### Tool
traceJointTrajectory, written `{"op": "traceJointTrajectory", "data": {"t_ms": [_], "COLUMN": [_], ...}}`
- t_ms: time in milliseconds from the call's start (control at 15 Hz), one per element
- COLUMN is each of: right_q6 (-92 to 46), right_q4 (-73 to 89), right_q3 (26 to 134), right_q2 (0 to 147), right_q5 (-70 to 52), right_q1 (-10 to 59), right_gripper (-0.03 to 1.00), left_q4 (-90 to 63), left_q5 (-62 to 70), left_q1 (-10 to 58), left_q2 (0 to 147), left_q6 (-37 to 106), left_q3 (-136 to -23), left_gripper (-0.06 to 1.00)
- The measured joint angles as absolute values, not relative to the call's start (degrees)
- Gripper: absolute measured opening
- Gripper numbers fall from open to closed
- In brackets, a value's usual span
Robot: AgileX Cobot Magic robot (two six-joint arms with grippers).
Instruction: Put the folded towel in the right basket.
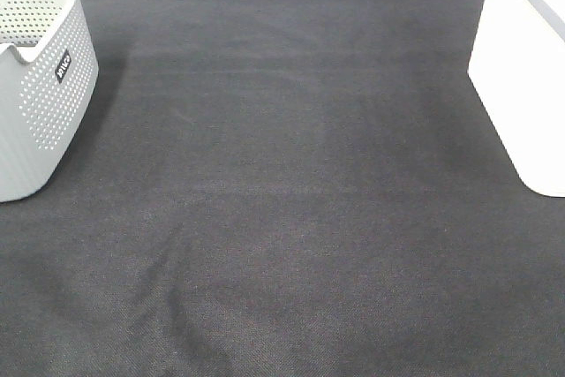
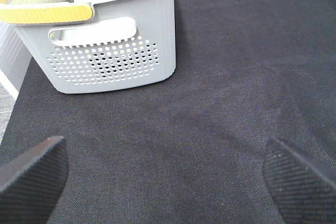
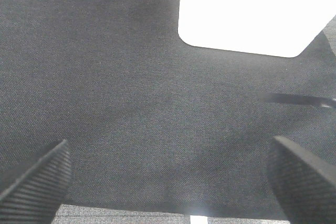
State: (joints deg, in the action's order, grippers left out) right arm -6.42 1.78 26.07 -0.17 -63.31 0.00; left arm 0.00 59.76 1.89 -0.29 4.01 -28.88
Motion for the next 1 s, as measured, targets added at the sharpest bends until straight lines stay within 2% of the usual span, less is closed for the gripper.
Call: {"op": "traceJointTrajectory", "data": {"t_ms": [1000], "right_q6": [-6.4], "right_q4": [1.8], "right_q3": [26.1], "right_q2": [-0.2], "right_q5": [-63.3], "right_q1": [0.0], "right_gripper": [0.97], "left_q4": [0.0], "left_q5": [59.8], "left_q1": [1.9], "left_q2": [-0.3], "left_q6": [4.0], "left_q3": [-28.9], "left_gripper": [0.93]}}
